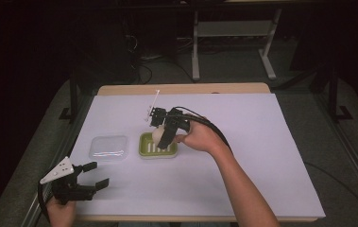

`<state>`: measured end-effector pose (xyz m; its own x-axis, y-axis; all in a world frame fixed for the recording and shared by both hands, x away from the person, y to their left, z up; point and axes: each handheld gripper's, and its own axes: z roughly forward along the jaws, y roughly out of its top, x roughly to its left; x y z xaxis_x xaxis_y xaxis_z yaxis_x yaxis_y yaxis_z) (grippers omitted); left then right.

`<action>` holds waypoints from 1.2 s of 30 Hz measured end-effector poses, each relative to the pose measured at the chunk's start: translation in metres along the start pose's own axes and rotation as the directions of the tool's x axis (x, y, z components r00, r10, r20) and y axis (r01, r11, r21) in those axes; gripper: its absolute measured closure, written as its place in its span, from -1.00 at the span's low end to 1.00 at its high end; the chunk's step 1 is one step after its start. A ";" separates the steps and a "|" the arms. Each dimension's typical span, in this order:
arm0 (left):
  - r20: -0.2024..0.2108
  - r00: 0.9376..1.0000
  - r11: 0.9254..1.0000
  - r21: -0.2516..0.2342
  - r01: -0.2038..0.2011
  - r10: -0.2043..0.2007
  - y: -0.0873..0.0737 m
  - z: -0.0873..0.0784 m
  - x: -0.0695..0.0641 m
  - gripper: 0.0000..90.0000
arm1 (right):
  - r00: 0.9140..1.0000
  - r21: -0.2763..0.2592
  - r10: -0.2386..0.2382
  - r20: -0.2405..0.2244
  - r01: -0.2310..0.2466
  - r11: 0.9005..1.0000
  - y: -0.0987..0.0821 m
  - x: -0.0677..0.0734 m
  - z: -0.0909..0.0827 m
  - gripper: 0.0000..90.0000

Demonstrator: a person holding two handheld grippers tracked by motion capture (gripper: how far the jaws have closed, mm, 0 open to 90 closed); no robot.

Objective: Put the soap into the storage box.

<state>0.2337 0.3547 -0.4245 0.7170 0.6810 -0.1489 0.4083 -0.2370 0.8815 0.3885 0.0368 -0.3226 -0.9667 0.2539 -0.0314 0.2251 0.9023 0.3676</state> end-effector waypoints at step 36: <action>0.003 1.000 1.000 0.000 0.001 -0.001 0.001 0.001 -0.001 -0.72 | 0.998 0.009 0.062 0.000 -0.062 0.998 0.016 -0.018 0.041 -0.46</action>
<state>0.2335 0.3532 -0.4243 0.7182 0.6791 -0.1517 0.4091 -0.2358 0.8815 0.4146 0.0609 -0.3539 -0.9510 0.3092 -0.0087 0.2854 0.8880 0.3606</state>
